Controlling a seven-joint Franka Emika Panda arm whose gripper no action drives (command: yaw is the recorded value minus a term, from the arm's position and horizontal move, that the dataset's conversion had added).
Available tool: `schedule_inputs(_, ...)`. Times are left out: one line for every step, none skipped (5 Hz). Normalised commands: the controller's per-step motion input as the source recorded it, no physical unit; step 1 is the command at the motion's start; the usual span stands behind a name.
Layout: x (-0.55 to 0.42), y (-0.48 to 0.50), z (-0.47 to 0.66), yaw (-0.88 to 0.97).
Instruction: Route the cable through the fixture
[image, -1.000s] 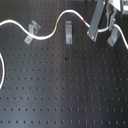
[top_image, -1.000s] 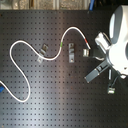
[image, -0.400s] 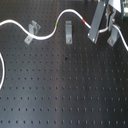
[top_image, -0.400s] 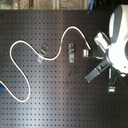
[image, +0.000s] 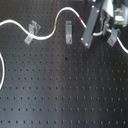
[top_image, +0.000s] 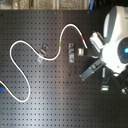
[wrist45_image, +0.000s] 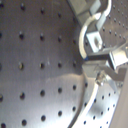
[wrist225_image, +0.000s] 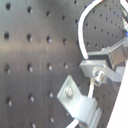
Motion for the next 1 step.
schedule_inputs(-0.295,-0.420,-0.03,0.25)
